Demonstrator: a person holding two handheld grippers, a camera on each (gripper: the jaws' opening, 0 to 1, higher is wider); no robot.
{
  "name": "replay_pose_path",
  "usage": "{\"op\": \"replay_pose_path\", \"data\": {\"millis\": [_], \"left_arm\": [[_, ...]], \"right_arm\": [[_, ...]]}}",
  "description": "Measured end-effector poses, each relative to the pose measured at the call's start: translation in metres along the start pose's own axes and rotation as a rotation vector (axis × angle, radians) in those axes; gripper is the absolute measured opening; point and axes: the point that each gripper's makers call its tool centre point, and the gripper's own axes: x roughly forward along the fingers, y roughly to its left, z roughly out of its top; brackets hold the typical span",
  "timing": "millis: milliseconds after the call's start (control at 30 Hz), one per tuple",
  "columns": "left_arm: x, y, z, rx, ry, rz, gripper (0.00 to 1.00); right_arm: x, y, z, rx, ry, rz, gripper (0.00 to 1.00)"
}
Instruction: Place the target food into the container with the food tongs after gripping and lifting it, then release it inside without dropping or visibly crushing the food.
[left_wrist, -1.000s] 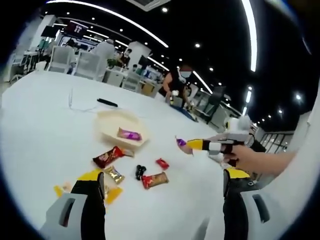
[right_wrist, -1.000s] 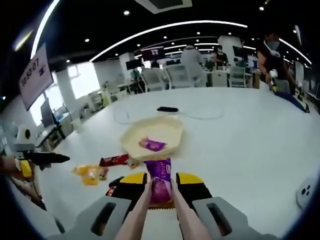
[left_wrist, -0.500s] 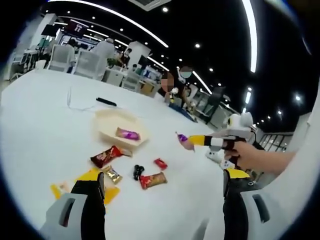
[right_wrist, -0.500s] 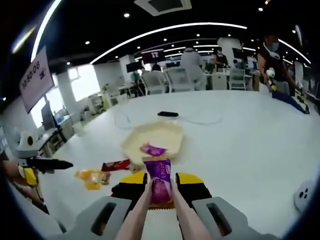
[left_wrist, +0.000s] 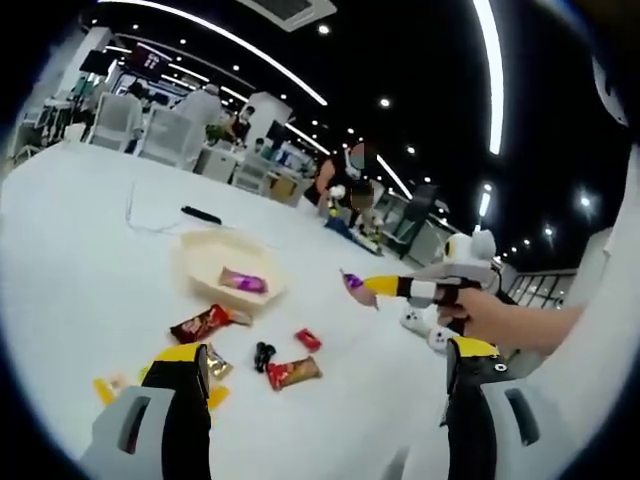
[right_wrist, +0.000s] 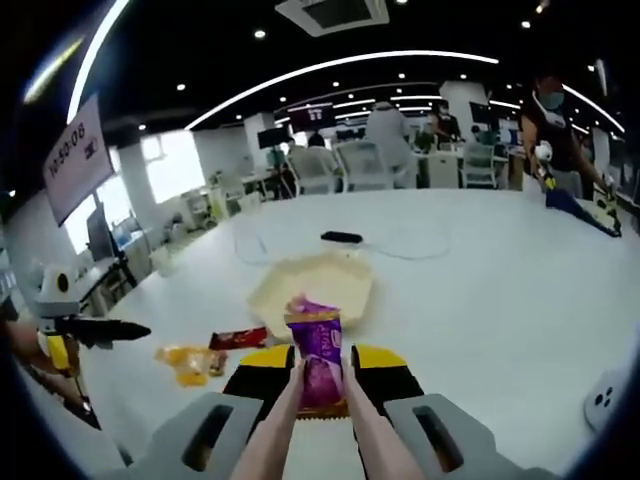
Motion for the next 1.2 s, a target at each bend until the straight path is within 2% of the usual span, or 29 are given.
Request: {"op": "replay_pose_path", "data": {"millis": [233,333,400,667,1200], "left_arm": [[0.001,0.001,0.001,-0.006,0.0,-0.001,0.99],[-0.001,0.006,0.001,-0.011,0.005,0.018,0.99],[-0.004,0.011,0.005,-0.025,-0.013,0.035,0.99],[-0.011,0.018,0.002,-0.02,-0.007,0.055,0.99],[-0.01,0.018,0.0,-0.028,-0.002,0.061,0.99]], "right_arm": [[-0.001,0.0,0.007,0.002,-0.011,0.0,0.21],[-0.002,-0.001,0.012,0.004,-0.025,-0.003,0.21],[-0.003,-0.001,0.015,0.01,-0.033,-0.005,0.21],[-0.002,0.006,0.02,0.006,-0.042,0.016,0.21],[0.0,0.007,0.033,0.005,-0.064,0.027,0.21]]}}
